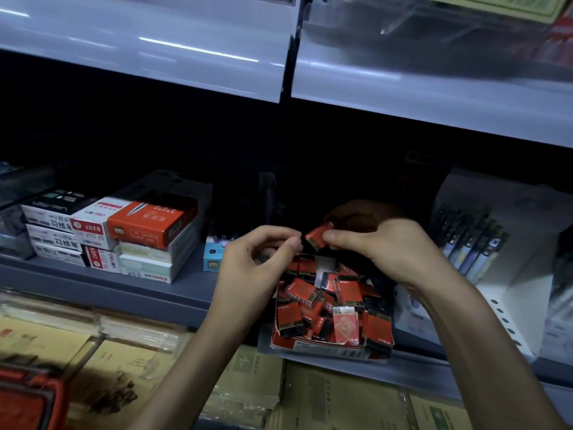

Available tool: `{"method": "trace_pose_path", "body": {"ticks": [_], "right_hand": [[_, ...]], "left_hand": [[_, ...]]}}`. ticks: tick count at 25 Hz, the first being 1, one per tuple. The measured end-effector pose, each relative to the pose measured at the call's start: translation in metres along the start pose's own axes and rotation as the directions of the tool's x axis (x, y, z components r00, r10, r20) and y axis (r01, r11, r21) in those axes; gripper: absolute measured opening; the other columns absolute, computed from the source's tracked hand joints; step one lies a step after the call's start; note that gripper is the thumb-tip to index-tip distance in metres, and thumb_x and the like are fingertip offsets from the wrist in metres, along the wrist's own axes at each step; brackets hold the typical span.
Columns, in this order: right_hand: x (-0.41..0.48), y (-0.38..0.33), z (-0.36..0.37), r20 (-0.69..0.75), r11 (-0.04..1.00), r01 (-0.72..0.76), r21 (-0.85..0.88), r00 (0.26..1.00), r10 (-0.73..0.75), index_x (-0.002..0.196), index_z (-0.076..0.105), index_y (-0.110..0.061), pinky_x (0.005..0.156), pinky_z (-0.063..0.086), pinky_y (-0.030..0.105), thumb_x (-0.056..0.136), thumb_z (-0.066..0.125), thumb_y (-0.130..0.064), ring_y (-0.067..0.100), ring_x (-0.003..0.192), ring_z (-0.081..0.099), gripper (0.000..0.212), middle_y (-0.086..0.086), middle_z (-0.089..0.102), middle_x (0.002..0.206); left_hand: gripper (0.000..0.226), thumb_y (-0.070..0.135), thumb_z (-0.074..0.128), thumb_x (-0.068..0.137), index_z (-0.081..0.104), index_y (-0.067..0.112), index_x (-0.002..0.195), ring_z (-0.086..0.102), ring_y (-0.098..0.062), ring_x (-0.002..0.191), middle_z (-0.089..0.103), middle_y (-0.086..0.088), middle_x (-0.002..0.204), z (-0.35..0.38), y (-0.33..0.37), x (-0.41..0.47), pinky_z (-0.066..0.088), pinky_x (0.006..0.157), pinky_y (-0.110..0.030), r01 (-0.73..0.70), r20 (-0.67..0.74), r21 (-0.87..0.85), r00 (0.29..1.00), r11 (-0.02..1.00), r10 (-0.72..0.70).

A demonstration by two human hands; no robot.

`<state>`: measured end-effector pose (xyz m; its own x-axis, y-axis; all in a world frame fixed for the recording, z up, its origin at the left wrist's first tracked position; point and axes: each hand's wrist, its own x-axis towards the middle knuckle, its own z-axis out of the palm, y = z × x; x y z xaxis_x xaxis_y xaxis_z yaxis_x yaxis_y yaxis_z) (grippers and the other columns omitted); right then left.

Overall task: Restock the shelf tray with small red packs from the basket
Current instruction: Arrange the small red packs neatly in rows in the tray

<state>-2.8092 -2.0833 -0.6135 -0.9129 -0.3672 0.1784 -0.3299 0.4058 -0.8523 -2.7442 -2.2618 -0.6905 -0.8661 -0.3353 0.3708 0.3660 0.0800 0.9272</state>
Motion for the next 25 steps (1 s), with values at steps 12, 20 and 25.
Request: {"method": "trace_pose_path", "body": {"ticks": [12,20,25], "right_hand": [[0.024,0.026,0.017,0.027,0.844,-0.100,-0.527,0.991,0.134,0.098,0.073,-0.032,0.065,0.044,0.016,0.095,0.070,-0.028,0.008,0.088,0.062,0.006,-0.007,0.070,0.101],[0.019,0.030,0.028,-0.036,0.796,-0.150,-0.586,0.986,0.160,0.094,0.074,-0.035,0.070,0.050,0.026,0.091,0.073,-0.039,0.009,0.085,0.060,0.005,-0.010,0.068,0.092],[0.011,0.026,0.026,-0.051,0.784,-0.142,-0.604,0.989,0.140,0.085,0.070,-0.033,0.064,0.046,0.023,0.090,0.074,-0.040,0.006,0.080,0.060,0.009,-0.014,0.064,0.083]], "left_hand": [[0.011,0.032,0.059,0.099,0.067,0.039,0.103,0.065,-0.008,0.081,0.067,0.010,0.090,0.006,-0.026,-0.005,0.059,0.074,-0.043,0.070,-0.132,0.371,0.991,0.926,-0.023],[0.012,0.036,0.055,0.100,0.066,0.040,0.104,0.066,-0.008,0.081,0.068,0.010,0.090,0.006,-0.027,-0.006,0.059,0.074,-0.045,0.098,-0.129,0.395,0.990,0.914,-0.050],[0.013,0.037,0.053,0.101,0.066,0.039,0.104,0.065,-0.008,0.081,0.067,0.010,0.090,0.007,-0.026,-0.007,0.059,0.075,-0.046,0.104,-0.133,0.399,0.990,0.911,-0.055]]}}
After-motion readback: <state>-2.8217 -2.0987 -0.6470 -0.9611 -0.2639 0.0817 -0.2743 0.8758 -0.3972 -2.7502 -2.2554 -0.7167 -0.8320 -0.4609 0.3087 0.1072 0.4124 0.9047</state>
